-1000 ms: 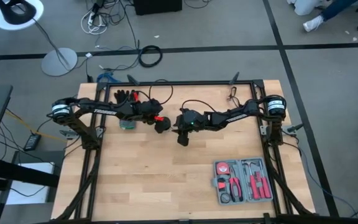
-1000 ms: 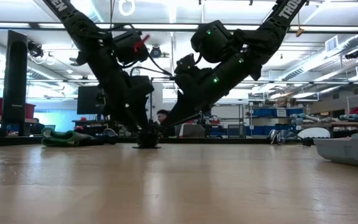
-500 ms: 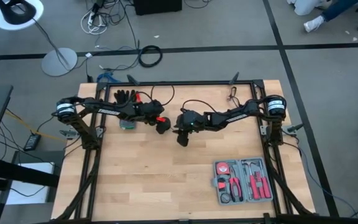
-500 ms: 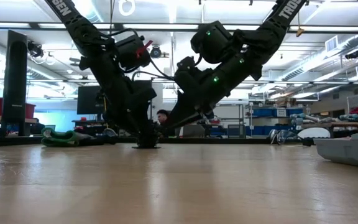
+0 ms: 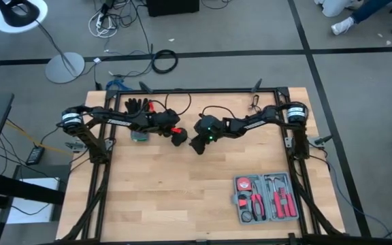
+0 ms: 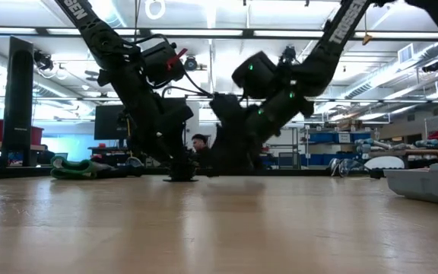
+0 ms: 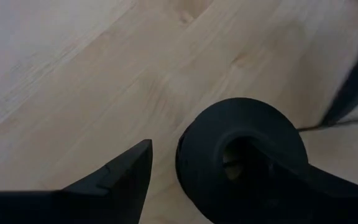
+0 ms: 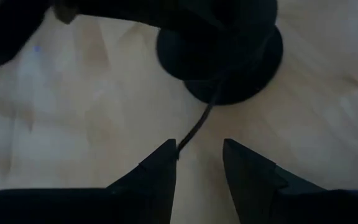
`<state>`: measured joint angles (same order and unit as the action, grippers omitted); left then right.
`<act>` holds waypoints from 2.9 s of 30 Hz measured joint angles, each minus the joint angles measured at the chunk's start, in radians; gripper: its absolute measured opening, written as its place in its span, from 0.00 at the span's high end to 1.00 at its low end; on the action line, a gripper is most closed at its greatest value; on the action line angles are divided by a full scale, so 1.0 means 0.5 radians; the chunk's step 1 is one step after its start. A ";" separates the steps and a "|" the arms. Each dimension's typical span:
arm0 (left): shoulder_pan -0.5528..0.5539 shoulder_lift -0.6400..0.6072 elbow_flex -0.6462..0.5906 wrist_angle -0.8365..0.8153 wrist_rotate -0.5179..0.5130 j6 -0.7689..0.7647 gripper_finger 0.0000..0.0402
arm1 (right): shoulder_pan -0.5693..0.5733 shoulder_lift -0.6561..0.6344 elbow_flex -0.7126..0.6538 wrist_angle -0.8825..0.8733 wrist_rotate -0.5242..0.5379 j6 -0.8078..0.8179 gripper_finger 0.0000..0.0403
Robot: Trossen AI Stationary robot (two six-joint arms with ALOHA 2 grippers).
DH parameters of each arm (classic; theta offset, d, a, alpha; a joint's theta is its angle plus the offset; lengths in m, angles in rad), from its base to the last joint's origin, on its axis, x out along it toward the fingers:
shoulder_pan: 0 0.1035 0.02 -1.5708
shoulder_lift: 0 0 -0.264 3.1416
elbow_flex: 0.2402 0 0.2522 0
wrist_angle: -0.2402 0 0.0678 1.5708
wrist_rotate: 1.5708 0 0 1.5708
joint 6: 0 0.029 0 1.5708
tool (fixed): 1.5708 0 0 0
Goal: Coil cords
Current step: Uncoil the black wire from the spool
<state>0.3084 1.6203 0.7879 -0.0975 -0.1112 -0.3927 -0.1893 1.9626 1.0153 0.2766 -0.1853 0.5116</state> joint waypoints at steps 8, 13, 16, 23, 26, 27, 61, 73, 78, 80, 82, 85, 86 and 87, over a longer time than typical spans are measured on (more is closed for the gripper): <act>-0.001 0.000 0.000 -0.001 0.001 -0.003 0.34 | -0.029 0.131 0.003 0.216 0.043 -0.042 0.67; -0.002 0.000 0.000 -0.003 0.001 -0.003 0.34 | -0.064 0.091 0.003 0.216 0.025 -0.119 0.67; -0.002 0.000 0.000 -0.003 0.001 -0.003 0.34 | -0.115 0.092 0.002 0.202 -0.059 -0.092 0.67; -0.002 0.000 0.000 -0.006 0.001 -0.003 0.34 | -0.166 0.092 0.002 0.187 -0.142 -0.069 0.74; -0.002 0.000 0.000 -0.005 0.001 -0.003 0.34 | -0.166 0.092 0.002 0.178 -0.141 -0.130 0.88; -0.002 0.000 0.000 -0.005 0.001 -0.003 0.34 | -0.163 0.092 0.002 0.179 -0.141 -0.169 0.94; -0.001 -0.002 0.002 -0.077 0.001 0.029 0.34 | 0.078 -1.086 0.001 -3.390 1.092 -0.125 0.93; -0.001 -0.002 0.001 -0.071 0.031 0.028 0.34 | 0.058 -1.249 -0.002 -2.543 1.031 -0.490 0.62; -0.001 -0.002 0.000 -0.057 0.031 0.031 0.34 | 0.039 -1.092 -0.102 -1.432 0.796 -0.923 0.52; -0.001 -0.002 0.000 -0.058 0.031 0.031 0.34 | 0.033 -0.949 -0.104 -1.073 0.708 -1.018 0.50; -0.001 -0.002 0.000 -0.057 0.031 0.031 0.34 | 0.032 -0.776 -0.104 -0.803 0.671 -1.114 0.49; -0.001 -0.002 0.000 -0.058 0.031 0.032 0.34 | 0.031 -0.505 -0.105 -0.477 0.644 -1.297 0.49; -0.001 -0.002 0.000 -0.058 0.032 0.032 0.34 | 0.031 -0.417 -0.097 -0.392 0.640 -1.333 0.49; -0.001 -0.002 0.000 -0.056 0.033 0.032 0.34 | 0.031 -0.339 -0.073 -0.336 0.640 -1.353 0.49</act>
<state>0.3080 1.6196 0.7879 -0.1257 -0.0947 -0.3767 -0.1741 1.7933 0.9790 0.1089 0.1345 -0.1648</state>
